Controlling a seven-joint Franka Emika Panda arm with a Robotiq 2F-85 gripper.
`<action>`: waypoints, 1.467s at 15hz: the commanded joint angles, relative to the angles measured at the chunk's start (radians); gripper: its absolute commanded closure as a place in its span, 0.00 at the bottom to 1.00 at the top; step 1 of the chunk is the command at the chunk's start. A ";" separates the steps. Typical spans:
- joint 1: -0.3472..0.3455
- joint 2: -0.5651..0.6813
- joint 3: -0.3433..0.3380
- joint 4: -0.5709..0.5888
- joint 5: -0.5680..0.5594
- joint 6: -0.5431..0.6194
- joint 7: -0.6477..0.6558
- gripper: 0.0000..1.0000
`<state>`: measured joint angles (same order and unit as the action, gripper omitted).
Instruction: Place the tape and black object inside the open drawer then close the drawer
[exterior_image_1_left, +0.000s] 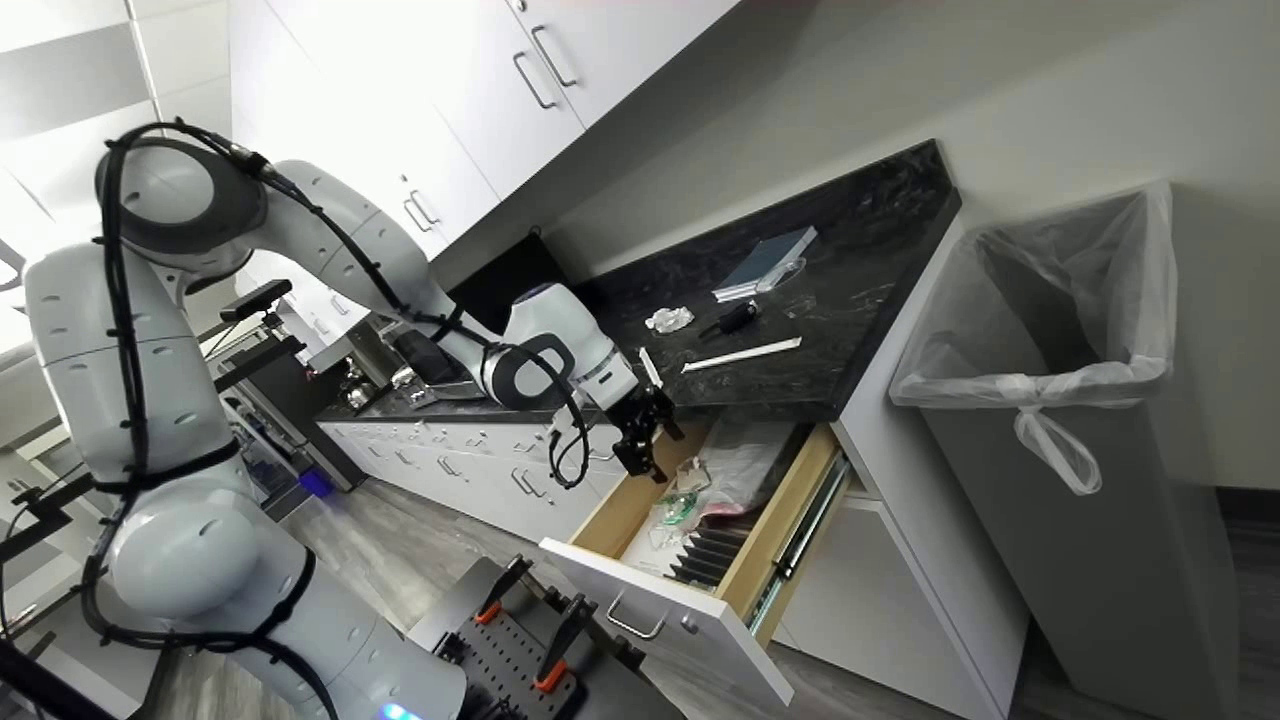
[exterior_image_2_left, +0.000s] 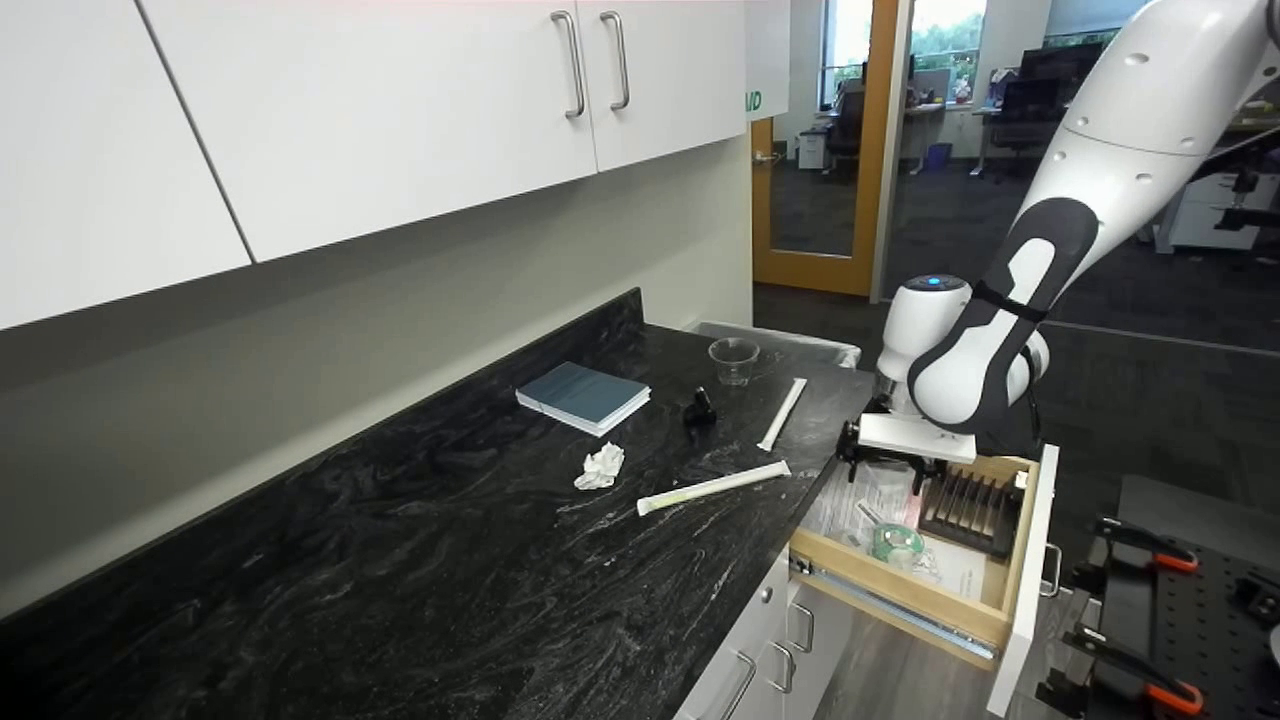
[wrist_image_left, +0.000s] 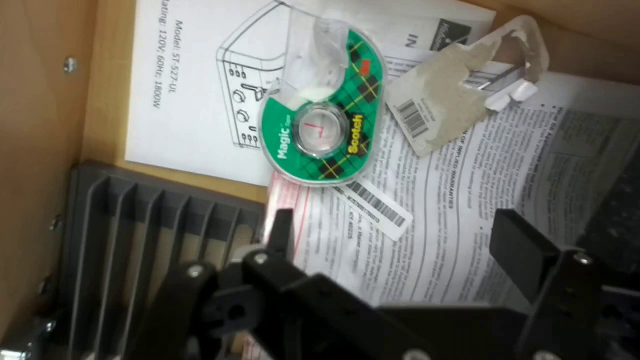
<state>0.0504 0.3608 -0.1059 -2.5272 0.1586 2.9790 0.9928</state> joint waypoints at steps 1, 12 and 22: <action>-0.030 -0.156 0.020 -0.035 0.076 -0.073 -0.057 0.00; -0.050 -0.282 0.017 0.104 0.001 -0.349 -0.145 0.00; 0.000 -0.076 0.028 0.446 -0.054 -0.371 0.012 0.00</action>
<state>0.0268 0.1704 -0.0738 -2.2541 0.1577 2.6342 0.9207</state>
